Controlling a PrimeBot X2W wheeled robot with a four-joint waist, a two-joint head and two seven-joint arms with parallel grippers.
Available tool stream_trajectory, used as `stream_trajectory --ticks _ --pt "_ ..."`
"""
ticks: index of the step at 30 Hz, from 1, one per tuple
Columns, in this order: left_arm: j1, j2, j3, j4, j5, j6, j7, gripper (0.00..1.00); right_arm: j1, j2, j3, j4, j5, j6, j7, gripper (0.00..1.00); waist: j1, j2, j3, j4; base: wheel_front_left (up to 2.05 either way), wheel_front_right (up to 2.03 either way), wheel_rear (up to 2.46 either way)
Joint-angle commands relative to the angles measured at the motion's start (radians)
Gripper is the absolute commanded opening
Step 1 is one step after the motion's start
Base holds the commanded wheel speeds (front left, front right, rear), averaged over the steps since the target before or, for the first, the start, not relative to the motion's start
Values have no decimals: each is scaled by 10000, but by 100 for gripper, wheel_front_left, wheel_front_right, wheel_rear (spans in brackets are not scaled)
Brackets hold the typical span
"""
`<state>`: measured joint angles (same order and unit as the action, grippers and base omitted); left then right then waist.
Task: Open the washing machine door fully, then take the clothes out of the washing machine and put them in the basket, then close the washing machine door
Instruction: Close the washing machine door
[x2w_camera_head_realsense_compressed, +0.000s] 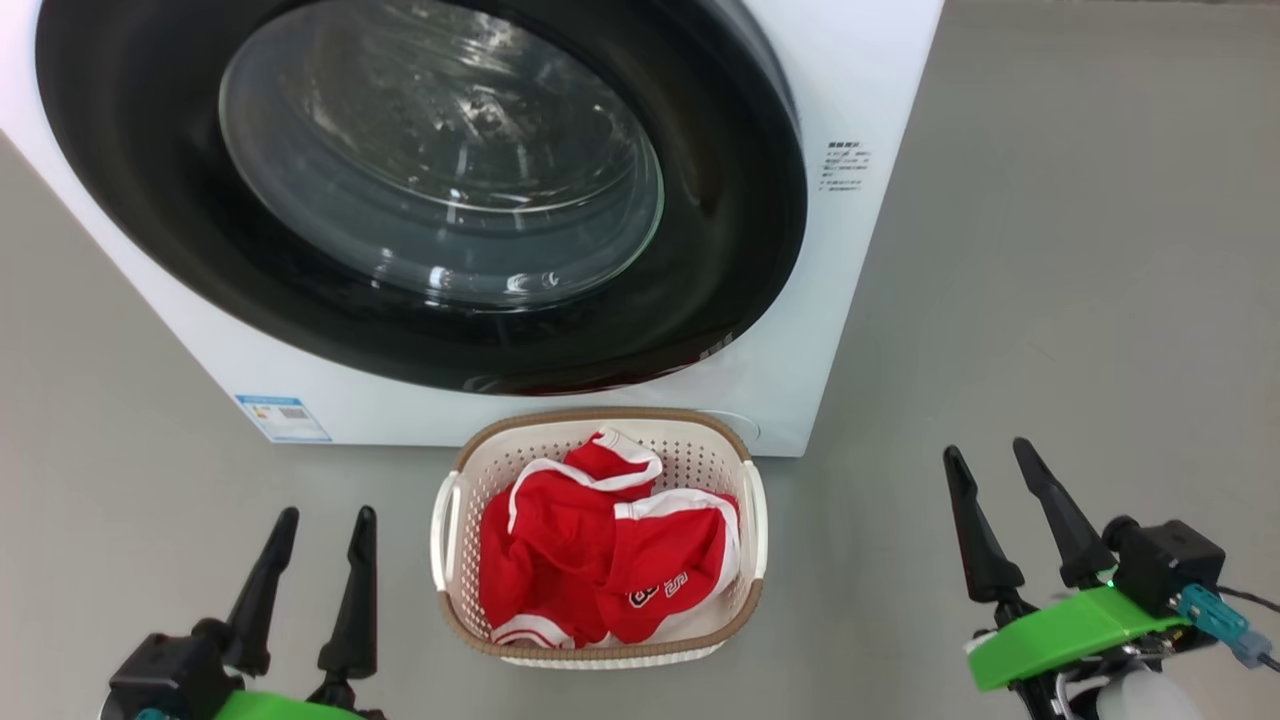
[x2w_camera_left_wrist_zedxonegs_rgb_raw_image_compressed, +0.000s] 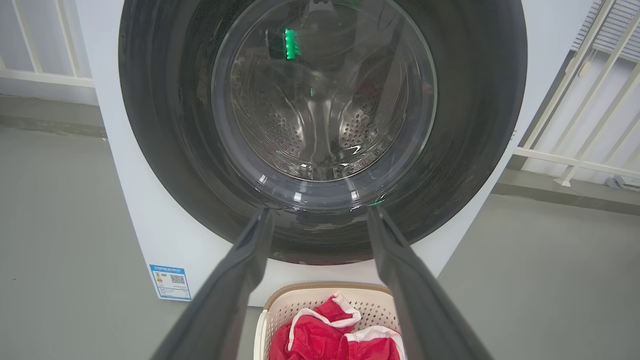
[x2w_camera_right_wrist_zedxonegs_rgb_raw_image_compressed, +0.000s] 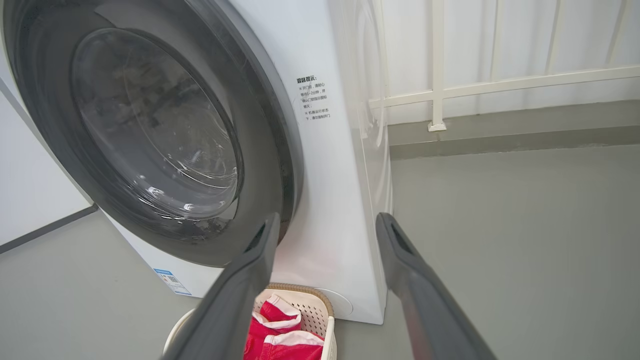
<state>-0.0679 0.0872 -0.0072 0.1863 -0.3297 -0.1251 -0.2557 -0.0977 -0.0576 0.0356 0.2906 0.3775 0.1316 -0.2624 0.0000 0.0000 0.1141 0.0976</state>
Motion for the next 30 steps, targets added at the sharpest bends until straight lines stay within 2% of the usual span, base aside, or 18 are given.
stream_trajectory --ticks 1,14,30 --pt "9 276 337 -301 99 -56 -61 100 52 -108 124 -274 -30 -9 6 100 0 0 -125 -98 0 0 0" --pt "522 181 695 -424 482 -56 -61 100 965 -134 -294 -380 -46 -9 6 100 0 0 -351 -266 0 0 0" --pt "464 167 486 -442 330 -56 -61 100 837 -25 -391 -428 -107 -9 6 100 0 0 -249 -285 0 0 0"
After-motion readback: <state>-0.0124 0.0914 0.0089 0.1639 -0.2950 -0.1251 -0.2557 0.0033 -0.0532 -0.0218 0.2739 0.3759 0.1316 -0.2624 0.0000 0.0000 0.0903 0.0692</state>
